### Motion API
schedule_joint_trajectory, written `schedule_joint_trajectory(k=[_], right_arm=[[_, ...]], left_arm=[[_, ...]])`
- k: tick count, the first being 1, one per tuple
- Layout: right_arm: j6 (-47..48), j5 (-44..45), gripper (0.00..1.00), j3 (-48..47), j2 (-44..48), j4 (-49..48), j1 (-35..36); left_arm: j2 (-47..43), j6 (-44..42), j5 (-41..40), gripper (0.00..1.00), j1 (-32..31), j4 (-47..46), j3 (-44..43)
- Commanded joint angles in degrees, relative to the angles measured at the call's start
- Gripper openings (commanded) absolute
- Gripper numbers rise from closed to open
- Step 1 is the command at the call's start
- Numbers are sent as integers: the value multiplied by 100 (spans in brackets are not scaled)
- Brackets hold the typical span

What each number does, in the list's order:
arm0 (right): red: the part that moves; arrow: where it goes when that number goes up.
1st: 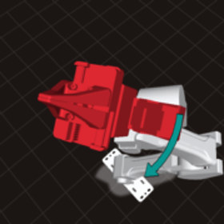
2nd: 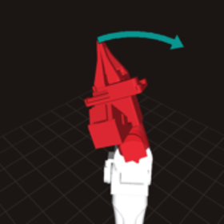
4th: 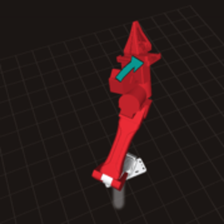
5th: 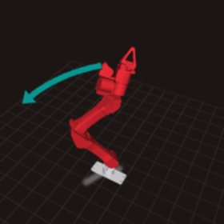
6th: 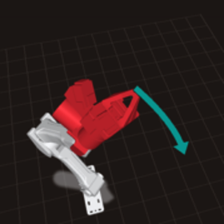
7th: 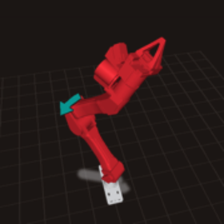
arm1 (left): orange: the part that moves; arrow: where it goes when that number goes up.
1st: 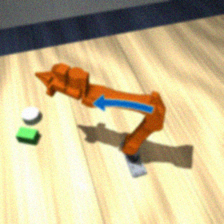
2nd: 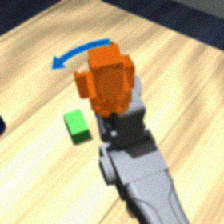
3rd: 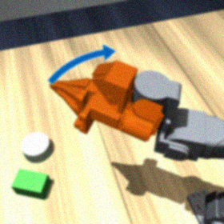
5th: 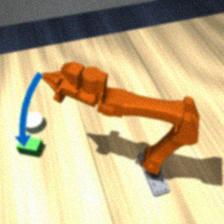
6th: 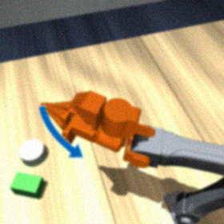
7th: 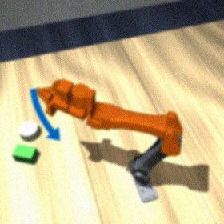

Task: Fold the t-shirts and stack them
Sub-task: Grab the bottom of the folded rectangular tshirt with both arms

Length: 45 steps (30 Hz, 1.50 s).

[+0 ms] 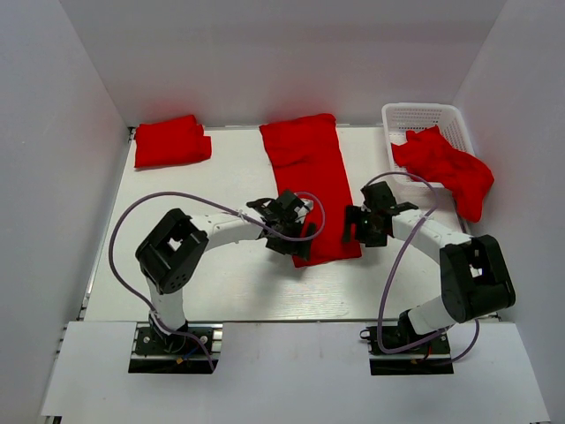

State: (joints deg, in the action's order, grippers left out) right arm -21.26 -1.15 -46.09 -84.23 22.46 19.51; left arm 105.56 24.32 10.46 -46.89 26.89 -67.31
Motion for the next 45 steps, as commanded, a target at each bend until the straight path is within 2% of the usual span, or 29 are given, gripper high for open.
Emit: schedule_joint_trajectory(k=[1, 4, 7, 8, 10, 11, 13, 14, 16, 17, 19, 20, 28, 32, 39, 42, 45], right_arm=[[-80, -62, 81, 99, 143, -58, -17], [-19, 70, 77, 161, 152, 4, -26], [-115, 97, 62, 223, 152, 31, -26], [-133, 71, 55, 258, 161, 13, -26], [-177, 360, 48, 293, 170, 92, -35], [-229, 570, 43, 302, 178, 101, -26], [-291, 668, 39, 319, 231, 136, -43], [-326, 773, 35, 319, 240, 145, -35], [-431, 861, 30, 311, 301, 145, -44], [-502, 940, 23, 319, 319, 171, -52], [-529, 1002, 14, 337, 389, 119, -52], [-581, 1055, 0, 354, 407, 118, -70], [-678, 1117, 0, 661, 609, 250, -131], [-625, 670, 0, 846, 837, 268, -114], [-406, 195, 0, 1005, 1786, 382, -105], [-336, -192, 0, 926, 1735, 154, -105], [-274, -140, 0, 620, 1533, -4, -96]], left_arm=[[53, 47, -148, 88, -127, 61, 33], [0, 161, -280, 84, -180, 141, 183], [78, 161, -281, 80, -180, 141, 262], [79, 161, -281, 72, -180, 141, 262], [140, 161, -281, 64, -232, 201, 201], [193, 161, -281, 53, -232, 202, 201], [263, 161, -281, 40, -232, 254, 201], [264, 161, -281, 29, -232, 255, 201], [334, 161, -281, 14, -232, 403, 201], [403, 161, -281, 0, -232, 456, 201], [404, 161, -404, 0, -232, 535, 201], [404, 161, -404, 0, -232, 536, 261], [53, 381, -738, 0, -232, 729, 543], [-193, 381, -414, 0, -232, 729, 605], [-685, 180, 26, 0, -232, 729, 605], [-686, 39, 185, 0, -180, 659, 324], [-686, -93, 369, 0, -101, 659, 43]])
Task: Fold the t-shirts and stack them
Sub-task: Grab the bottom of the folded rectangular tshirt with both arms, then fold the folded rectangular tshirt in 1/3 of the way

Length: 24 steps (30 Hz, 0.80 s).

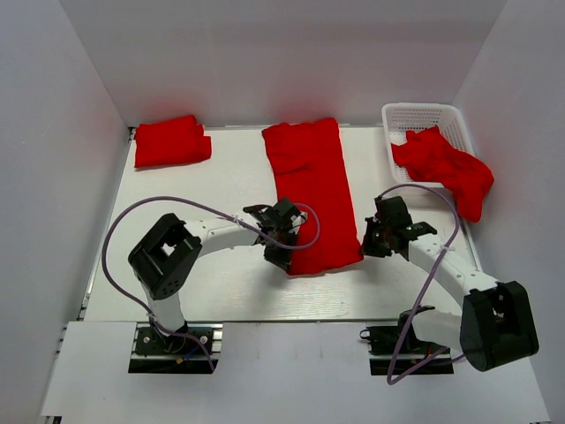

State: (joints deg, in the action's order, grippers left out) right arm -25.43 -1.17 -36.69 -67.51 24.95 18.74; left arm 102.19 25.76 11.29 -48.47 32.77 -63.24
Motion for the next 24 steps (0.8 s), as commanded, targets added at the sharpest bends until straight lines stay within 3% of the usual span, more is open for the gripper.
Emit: schedule_joint_trajectory(k=[1, 8, 17, 24], right_arm=[[144, -94, 0, -382, -184, -228, -46], [232, 512, 0, -1288, -869, -289, -29], [267, 1048, 0, -2587, -1924, -306, -90], [442, 943, 0, -3573, -2898, -166, -169]], left_arm=[[-349, -238, 60, 0, 57, 149, -460], [98, -19, -821, 0, 346, 650, -1690], [1126, 228, -936, 0, 1076, 993, -3044], [1364, 176, -997, 0, 1515, 933, -3580]])
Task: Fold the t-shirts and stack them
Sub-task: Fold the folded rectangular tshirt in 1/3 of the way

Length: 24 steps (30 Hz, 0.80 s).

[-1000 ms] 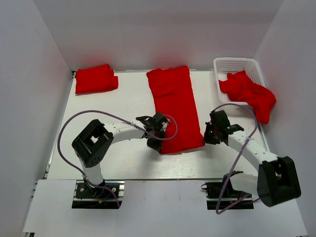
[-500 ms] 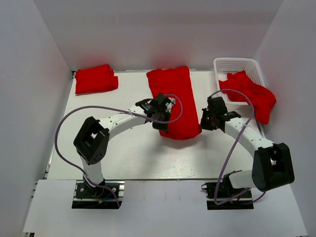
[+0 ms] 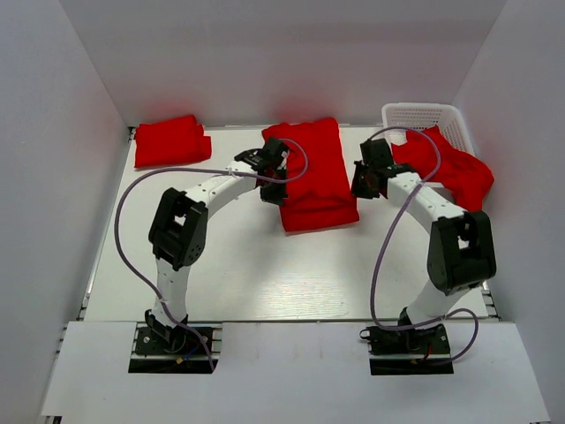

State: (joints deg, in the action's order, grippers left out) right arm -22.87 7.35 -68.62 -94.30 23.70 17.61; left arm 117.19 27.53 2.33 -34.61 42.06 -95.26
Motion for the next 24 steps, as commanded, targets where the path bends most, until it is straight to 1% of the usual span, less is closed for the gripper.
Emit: schedule_joint_trajectory(k=[1, 3, 6, 15, 21, 24], right_arm=[[187, 73, 0, -685, -394, 20, -64], [239, 134, 0, -959, -675, 108, -82], [318, 161, 0, -1355, -957, 169, -117], [468, 29, 0, -2489, -1863, 450, -257], [477, -313, 0, -3131, -2373, 521, -302], [486, -340, 0, -3358, -2584, 600, -310]], left_arm=[[-135, -2, -101, 0, 130, 4, -379], [-73, -63, -39, 0, 279, -206, -432], [-12, -213, 92, 0, 332, -435, -493], [691, -450, 92, 0, 640, -330, -1591], [964, -450, 92, 0, 868, -330, -1829], [1017, -450, 284, 0, 920, -401, -1829]])
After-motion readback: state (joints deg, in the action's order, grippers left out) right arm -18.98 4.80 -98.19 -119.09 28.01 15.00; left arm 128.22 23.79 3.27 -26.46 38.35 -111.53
